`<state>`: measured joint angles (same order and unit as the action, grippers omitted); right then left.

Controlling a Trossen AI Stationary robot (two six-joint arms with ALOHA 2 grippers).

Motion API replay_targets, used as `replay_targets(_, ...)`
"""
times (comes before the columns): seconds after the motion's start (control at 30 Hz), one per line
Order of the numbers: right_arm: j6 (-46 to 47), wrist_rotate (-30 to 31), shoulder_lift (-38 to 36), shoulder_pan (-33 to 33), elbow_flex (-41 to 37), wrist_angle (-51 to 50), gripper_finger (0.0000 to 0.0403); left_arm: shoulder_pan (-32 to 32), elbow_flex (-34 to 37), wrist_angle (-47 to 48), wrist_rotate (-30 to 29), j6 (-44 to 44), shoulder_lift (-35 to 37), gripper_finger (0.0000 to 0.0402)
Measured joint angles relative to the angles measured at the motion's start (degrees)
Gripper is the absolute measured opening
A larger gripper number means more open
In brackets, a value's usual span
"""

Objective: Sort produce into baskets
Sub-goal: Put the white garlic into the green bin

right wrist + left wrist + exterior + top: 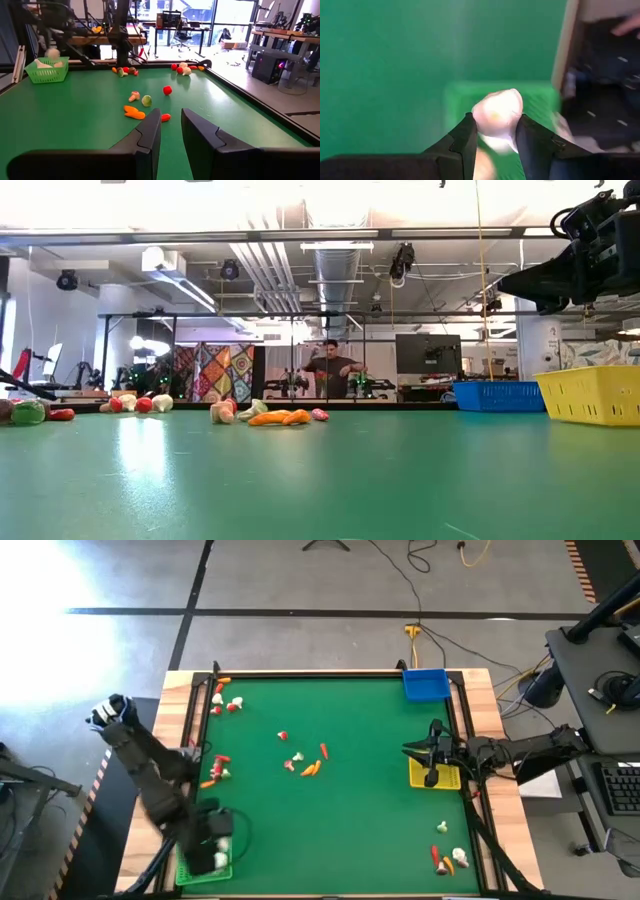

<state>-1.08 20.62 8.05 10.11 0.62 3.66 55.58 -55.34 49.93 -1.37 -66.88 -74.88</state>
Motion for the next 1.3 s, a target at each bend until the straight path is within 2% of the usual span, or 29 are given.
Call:
replay_targets(0.1,-0.01,0.0,0.0,0.0,-0.01,0.0,0.0068,5.7,-1.3,0.32,-0.86,-8.47,-0.61,0.0101)
replay_targets(0.17,0.0,0.0,0.0,0.0,0.0,0.0,0.0068,7.42,-1.19,0.75,-1.54,-12.74,-1.04,0.0101)
replay_targets(0.23,0.0,0.0,0.0,0.0,-0.02,0.0,0.0068,8.5,-1.09,1.09,-4.82,-15.16,-1.59,0.0101)
replay_targets(0.33,0.0,0.0,0.0,0.0,-0.01,0.0,0.0068,8.72,-0.73,1.48,-8.54,-15.51,-2.43,0.0106)
replay_targets(0.4,0.0,0.0,0.0,0.0,-0.01,0.0,0.0068,8.27,-0.36,2.13,-8.8,-15.11,-2.85,0.0116)
replay_targets(0.63,0.0,0.0,0.0,0.0,0.0,0.0,0.0068,5.91,-0.11,3.57,-2.74,-15.23,-3.38,0.0158)
replay_targets(0.9,0.0,0.0,0.0,0.0,0.0,0.0,0.0068,1.8,-0.97,3.83,-3.44,-12.38,-2.87,0.0197)
replay_targets(1.0,0.0,0.0,0.0,0.0,-0.01,0.0,0.0068,-2.29,-1.06,9.15,-7.69,-10.36,-2.28,0.0199)
replay_targets(1.1,0.0,0.0,0.0,0.0,-0.02,0.0,0.0068,-9.88,-1.06,16.64,-9.72,-5.07,-1.64,0.0198)
replay_targets(1.2,0.0,0.0,0.0,0.0,0.0,0.0,0.0068,-20.48,-1.01,19.14,-12.45,5.51,-1.16,0.0198)
replay_targets(1.3,0.0,0.01,0.0,0.0,-0.01,0.0,0.0068,-33.89,-0.82,18.68,-14.74,16.28,-1.26,0.0198)
